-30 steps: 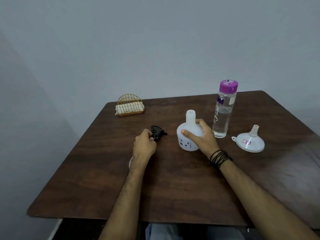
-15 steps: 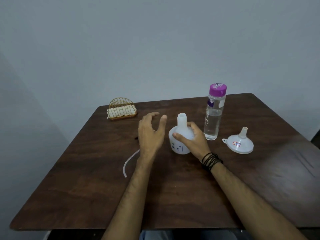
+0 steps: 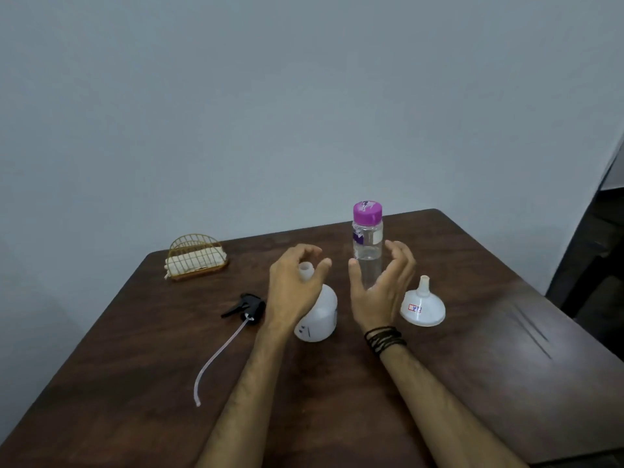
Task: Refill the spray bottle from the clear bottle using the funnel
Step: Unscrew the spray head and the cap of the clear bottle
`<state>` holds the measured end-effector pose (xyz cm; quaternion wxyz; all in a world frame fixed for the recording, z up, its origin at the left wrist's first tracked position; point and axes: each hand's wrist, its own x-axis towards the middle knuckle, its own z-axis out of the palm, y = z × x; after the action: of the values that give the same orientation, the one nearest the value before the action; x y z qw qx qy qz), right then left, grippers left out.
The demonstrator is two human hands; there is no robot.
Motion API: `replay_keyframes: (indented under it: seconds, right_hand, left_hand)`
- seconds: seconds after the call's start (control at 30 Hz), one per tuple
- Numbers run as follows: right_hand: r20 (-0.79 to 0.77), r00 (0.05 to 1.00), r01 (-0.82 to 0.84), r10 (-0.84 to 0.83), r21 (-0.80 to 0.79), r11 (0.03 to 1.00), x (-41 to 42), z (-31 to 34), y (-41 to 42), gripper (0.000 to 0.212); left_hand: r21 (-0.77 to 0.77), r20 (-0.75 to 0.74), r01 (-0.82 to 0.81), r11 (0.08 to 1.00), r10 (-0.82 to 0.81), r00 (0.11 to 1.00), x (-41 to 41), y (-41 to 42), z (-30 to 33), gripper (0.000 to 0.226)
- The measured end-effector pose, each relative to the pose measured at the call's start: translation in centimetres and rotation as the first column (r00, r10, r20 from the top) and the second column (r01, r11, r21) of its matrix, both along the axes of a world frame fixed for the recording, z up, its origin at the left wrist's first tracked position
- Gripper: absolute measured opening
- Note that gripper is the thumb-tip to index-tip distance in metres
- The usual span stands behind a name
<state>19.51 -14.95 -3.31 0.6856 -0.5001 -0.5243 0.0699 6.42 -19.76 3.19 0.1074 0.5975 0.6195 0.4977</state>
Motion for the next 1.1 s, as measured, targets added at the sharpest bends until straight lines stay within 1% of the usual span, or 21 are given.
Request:
replay_keyframes:
  seconds: [0.03, 0.07, 0.13, 0.17, 0.2, 0.27, 0.33, 0.4, 0.5, 0.57, 0.6, 0.7, 0.77, 0.83, 0.93, 1.0, 1.03, 1.1]
  right_hand:
    - [0.000, 1.000, 0.000, 0.000, -0.042, 0.999, 0.5, -0.3, 0.5, 0.072]
    - [-0.005, 0.999, -0.039, 0.039, -0.087, 0.995, 0.8, -0.6, 0.9, 0.081]
    - [-0.069, 0.980, -0.197, 0.187, -0.209, 0.958, 1.2, -1.0, 1.3, 0.095]
    - [-0.095, 0.964, -0.264, 0.247, -0.267, 0.927, 1.2, -1.2, 1.5, 0.097]
    - [-0.101, 0.953, -0.304, 0.287, -0.311, 0.900, 1.1, -1.4, 1.7, 0.094]
    - [-0.091, 0.944, -0.327, 0.316, -0.360, 0.874, 1.0, -1.9, 2.2, 0.079]
    - [-0.098, 0.947, -0.320, 0.305, -0.357, 0.878, 0.9, -2.1, 2.4, 0.067]
    - [-0.075, 0.961, -0.277, 0.268, -0.349, 0.895, 0.9, -1.8, 2.1, 0.063]
    - [-0.036, 0.971, -0.237, 0.238, -0.305, 0.922, 1.0, -1.2, 1.2, 0.063]
    - [-0.045, 0.970, -0.241, 0.238, -0.280, 0.929, 1.3, -0.9, 1.0, 0.064]
    - [-0.046, 0.969, -0.245, 0.241, -0.259, 0.934, 1.4, -0.9, 0.9, 0.063]
    - [-0.025, 0.970, -0.244, 0.244, -0.185, 0.952, 1.4, -1.2, 1.1, 0.060]
    - [-0.016, 0.973, -0.231, 0.232, -0.177, 0.957, 1.5, -1.3, 1.2, 0.066]
    - [-0.008, 0.971, -0.237, 0.239, -0.176, 0.955, 1.5, -1.2, 1.1, 0.066]
    - [-0.007, 0.968, -0.248, 0.251, -0.168, 0.954, 1.3, -1.2, 0.8, 0.060]
    - [-0.004, 0.969, -0.245, 0.248, -0.175, 0.954, 1.3, -1.3, 0.7, 0.055]
    - [-0.007, 0.968, -0.249, 0.252, -0.187, 0.950, 1.3, -1.3, 0.7, 0.051]
    - [-0.025, 0.963, -0.268, 0.269, -0.194, 0.943, 1.4, -1.3, 0.8, 0.046]
  left_hand:
    - [0.017, -0.011, 0.008, 1.000, -0.008, 1.000, 0.3, 0.1, 0.5, 0.022]
    - [0.037, -0.022, 0.018, 0.999, -0.017, 1.000, 0.5, 0.3, 1.2, 0.025]
    - [0.079, -0.056, 0.048, 0.996, -0.044, 0.997, 1.2, 0.8, 2.6, 0.030]
    - [0.089, -0.075, 0.068, 0.994, -0.062, 0.995, 1.6, 1.1, 3.3, 0.032]
    - [0.089, -0.096, 0.088, 0.992, -0.079, 0.992, 2.0, 1.5, 4.0, 0.036]
    - [0.060, -0.136, 0.117, 0.991, -0.108, 0.985, 3.0, 2.5, 5.2, 0.045]
    - [0.001, -0.156, 0.147, 0.989, -0.145, 0.977, 3.8, 3.5, 6.0, 0.056]
    - [-0.071, -0.135, 0.203, 0.977, -0.211, 0.968, 4.4, 4.4, 6.6, 0.064]
    - [-0.156, -0.045, 0.347, 0.925, -0.358, 0.933, 4.9, 5.0, 6.8, 0.063]
    - [-0.160, 0.009, 0.433, 0.887, -0.438, 0.899, 5.0, 5.0, 6.7, 0.057]
    - [-0.151, 0.033, 0.452, 0.879, -0.453, 0.891, 5.0, 4.9, 6.5, 0.054]
    - [-0.110, 0.113, 0.419, 0.902, -0.407, 0.906, 4.9, 4.9, 6.1, 0.055]
    - [-0.074, 0.164, 0.385, 0.920, -0.370, 0.915, 5.0, 5.0, 5.9, 0.061]
    - [-0.040, 0.197, 0.332, 0.942, -0.318, 0.927, 5.3, 5.0, 5.7, 0.065]
    - [0.060, 0.148, 0.145, 0.988, -0.152, 0.977, 6.4, 4.7, 5.1, 0.067]
    - [0.089, 0.120, 0.077, 0.993, -0.087, 0.989, 7.0, 4.5, 4.8, 0.076]
    - [0.067, 0.104, 0.076, 0.995, -0.083, 0.991, 7.2, 4.5, 4.7, 0.083]
    - [-0.014, 0.104, 0.163, 0.986, -0.161, 0.981, 7.3, 4.5, 4.7, 0.100]
